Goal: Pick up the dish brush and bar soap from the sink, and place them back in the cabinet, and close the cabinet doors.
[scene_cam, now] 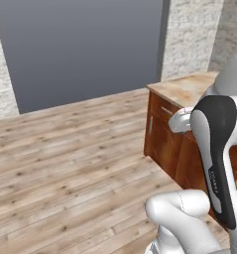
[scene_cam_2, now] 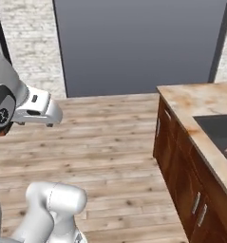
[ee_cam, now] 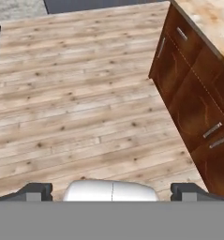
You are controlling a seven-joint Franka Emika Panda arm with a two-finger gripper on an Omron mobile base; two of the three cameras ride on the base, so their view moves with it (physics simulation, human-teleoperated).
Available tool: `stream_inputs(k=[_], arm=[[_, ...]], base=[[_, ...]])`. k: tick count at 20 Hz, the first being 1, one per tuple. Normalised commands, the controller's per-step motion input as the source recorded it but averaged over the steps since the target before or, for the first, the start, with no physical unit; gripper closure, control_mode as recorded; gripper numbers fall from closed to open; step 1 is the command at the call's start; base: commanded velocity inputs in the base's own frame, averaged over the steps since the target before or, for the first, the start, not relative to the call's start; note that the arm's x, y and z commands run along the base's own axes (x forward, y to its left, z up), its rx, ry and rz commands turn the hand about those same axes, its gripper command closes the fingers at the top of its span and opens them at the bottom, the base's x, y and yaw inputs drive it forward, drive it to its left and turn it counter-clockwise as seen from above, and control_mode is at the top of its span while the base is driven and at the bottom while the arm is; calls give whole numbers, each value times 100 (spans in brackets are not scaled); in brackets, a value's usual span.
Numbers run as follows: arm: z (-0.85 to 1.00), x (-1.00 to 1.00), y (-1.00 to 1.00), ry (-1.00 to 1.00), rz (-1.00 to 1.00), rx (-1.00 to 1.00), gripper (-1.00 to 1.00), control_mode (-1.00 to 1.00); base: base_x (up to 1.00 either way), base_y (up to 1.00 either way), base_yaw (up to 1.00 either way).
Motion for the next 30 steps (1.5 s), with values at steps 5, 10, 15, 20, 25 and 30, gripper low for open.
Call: stream_inputs(k=[5,10,15,20,25,30], arm=[[0,0,0,0,0,0,-100,100],[0,0,0,0,0,0,-100,100],[0,0,0,0,0,0,-100,100],[0,0,0,0,0,0,-100,100],[0,0,0,0,0,0,-100,100],[0,0,0,0,0,0,-100,100]], base=[[97,17,0],[82,3,-5],[49,0,-39],[28,0,-76],[36,5,-74],[50,12,-65]])
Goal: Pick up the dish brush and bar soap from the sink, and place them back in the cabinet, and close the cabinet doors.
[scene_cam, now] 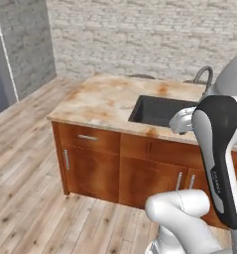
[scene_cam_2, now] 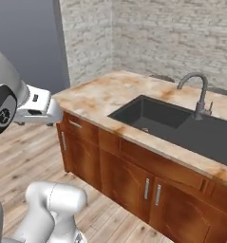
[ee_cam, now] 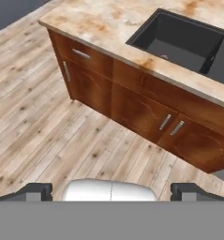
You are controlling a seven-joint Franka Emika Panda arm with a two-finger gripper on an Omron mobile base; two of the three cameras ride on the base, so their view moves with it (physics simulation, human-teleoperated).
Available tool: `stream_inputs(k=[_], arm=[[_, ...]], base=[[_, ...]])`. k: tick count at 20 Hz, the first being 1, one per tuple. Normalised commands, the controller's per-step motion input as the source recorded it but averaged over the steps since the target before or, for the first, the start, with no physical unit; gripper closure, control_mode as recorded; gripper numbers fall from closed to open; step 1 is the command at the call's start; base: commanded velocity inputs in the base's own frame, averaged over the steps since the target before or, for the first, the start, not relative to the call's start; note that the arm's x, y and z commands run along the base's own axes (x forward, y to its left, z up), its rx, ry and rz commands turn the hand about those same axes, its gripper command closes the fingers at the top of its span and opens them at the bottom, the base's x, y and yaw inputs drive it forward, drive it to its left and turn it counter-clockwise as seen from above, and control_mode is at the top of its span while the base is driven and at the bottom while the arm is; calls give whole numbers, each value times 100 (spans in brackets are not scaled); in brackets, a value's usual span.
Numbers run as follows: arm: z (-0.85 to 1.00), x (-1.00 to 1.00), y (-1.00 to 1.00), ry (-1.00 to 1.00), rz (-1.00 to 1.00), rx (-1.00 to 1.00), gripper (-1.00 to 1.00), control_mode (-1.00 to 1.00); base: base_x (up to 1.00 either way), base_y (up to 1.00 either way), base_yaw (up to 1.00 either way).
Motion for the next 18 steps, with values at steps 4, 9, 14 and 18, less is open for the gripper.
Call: stream_inputs(k=[4,9,14,18], arm=[[0,0,0,0,0,0,-100,100],[0,0,0,0,0,0,-100,100],[0,0,0,0,0,0,-100,100],[0,0,0,0,0,0,-100,100]], base=[[56,24,-62],[60,34,-55],[60,50,-46],[55,61,-33]])
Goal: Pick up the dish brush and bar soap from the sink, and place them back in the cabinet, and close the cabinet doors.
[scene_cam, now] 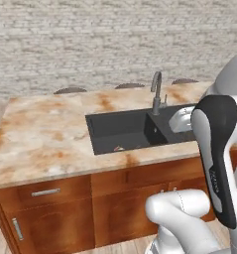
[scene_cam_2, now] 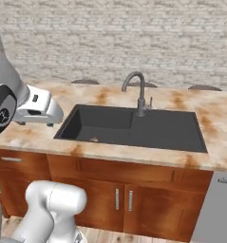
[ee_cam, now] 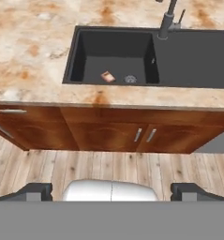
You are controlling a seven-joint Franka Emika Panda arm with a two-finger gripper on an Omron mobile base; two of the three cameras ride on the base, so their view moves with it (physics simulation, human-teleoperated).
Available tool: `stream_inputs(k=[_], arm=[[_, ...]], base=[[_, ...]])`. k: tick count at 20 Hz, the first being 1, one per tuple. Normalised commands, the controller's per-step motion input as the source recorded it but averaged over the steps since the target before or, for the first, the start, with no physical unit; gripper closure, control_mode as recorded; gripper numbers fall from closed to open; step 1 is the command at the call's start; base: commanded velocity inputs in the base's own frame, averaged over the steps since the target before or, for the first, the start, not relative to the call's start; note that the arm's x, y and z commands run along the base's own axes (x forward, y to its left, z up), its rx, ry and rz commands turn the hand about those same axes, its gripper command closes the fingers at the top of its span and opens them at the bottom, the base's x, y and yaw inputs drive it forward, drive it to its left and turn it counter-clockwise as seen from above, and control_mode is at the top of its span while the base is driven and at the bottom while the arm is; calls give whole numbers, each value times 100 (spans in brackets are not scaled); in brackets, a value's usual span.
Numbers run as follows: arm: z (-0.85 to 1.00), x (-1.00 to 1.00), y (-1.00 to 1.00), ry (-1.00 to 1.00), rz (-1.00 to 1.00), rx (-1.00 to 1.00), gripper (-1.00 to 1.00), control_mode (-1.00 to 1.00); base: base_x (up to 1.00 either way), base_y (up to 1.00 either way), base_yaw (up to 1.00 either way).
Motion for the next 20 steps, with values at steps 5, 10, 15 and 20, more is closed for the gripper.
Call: stream_inputs(k=[5,10,15,20], arm=[[0,0,0,0,0,0,-100,100],[0,0,0,0,0,0,-100,100],[0,0,0,0,0,0,-100,100],[0,0,0,0,0,0,-100,100]], base=[[60,37,-19],[55,8,-11],[32,0,-4],[22,2,-2]])
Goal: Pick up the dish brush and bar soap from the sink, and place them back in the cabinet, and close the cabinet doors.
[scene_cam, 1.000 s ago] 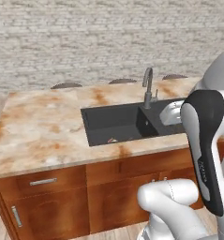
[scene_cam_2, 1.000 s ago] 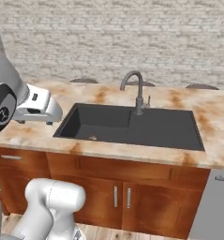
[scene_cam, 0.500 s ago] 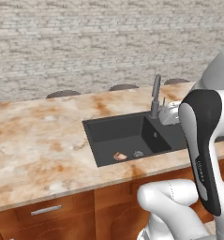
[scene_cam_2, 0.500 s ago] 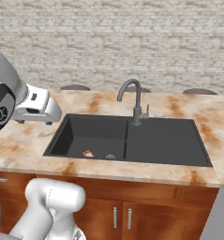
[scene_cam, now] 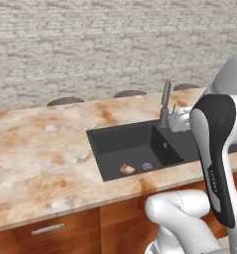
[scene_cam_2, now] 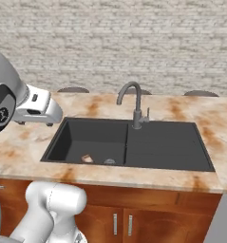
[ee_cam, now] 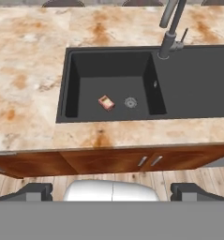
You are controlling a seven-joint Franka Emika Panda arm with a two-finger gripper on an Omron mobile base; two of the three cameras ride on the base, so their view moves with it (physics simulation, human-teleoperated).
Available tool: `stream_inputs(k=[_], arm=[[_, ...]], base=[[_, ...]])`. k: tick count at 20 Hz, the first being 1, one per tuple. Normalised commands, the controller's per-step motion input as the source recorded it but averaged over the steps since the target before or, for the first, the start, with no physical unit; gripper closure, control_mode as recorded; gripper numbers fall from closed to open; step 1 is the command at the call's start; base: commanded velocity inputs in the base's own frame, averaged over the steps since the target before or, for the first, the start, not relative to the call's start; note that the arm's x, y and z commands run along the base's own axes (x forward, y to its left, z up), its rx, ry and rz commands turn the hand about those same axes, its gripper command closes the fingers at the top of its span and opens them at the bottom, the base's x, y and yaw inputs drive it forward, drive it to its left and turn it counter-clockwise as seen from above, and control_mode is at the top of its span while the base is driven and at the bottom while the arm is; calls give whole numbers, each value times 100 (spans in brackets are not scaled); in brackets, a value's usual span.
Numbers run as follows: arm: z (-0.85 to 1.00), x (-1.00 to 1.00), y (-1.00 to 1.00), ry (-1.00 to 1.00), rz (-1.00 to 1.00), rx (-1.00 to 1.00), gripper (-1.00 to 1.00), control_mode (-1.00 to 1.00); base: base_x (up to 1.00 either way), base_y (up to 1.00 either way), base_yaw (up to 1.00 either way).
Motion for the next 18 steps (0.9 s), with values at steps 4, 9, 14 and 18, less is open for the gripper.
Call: stream_inputs(k=[4,9,14,18], arm=[[0,0,0,0,0,0,-100,100],[0,0,0,0,0,0,-100,100],[0,0,0,0,0,0,-100,100],[0,0,0,0,0,0,-100,100]], base=[[43,2,0],[29,0,6],[14,-7,17],[8,-16,28]])
